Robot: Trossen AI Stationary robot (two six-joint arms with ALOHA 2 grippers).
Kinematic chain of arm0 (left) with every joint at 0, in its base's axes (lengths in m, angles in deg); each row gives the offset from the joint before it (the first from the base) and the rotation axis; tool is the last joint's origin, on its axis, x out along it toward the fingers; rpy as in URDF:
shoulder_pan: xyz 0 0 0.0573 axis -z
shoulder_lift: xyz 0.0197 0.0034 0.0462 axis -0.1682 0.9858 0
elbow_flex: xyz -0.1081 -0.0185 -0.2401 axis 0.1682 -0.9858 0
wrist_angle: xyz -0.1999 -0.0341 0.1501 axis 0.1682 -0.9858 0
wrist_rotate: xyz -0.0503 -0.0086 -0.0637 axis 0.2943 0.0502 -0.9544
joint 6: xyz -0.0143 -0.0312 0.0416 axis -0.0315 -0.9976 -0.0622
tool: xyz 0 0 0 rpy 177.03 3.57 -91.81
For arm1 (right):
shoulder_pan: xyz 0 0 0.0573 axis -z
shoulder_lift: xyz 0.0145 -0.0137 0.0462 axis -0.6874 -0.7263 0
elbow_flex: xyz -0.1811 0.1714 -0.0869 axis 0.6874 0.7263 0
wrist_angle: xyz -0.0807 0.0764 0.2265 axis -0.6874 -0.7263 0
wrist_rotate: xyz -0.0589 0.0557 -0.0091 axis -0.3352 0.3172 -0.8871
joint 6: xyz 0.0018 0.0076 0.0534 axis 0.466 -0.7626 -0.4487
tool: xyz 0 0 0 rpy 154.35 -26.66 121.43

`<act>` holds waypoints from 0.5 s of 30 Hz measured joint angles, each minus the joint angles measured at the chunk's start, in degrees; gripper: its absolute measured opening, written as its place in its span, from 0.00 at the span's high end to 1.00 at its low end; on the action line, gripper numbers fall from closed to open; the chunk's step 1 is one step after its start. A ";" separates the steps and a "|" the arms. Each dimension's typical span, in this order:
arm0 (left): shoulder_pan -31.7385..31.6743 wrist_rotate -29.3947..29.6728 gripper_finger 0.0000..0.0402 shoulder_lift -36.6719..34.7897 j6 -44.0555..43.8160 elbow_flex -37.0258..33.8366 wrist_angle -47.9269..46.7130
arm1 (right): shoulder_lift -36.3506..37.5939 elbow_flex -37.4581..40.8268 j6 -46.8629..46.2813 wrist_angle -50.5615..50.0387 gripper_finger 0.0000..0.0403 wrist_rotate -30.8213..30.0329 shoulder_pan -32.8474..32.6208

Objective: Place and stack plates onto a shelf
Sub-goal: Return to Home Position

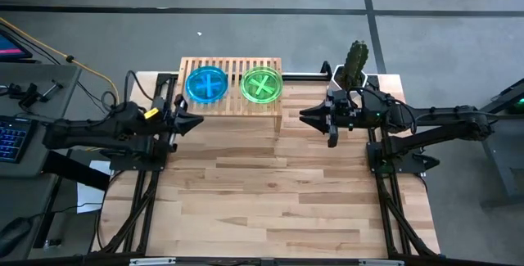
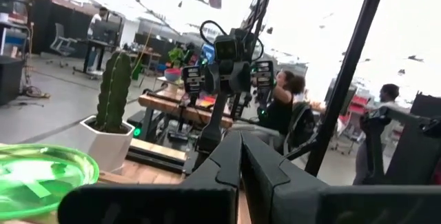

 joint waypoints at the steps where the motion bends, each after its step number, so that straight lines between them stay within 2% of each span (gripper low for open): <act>1: 0.00 0.02 1.00 -1.05 -0.43 -0.97 0.38 | 0.00 0.00 0.00 0.01 0.79 0.00 0.00; 9: 0.00 0.16 1.00 -8.85 -2.87 -8.46 2.19 | 0.00 0.00 0.00 -0.01 0.79 0.02 0.00; 15: 0.00 0.25 1.00 -14.11 -4.04 -15.86 9.40 | 0.00 0.00 -2.63 -0.01 0.79 0.02 0.00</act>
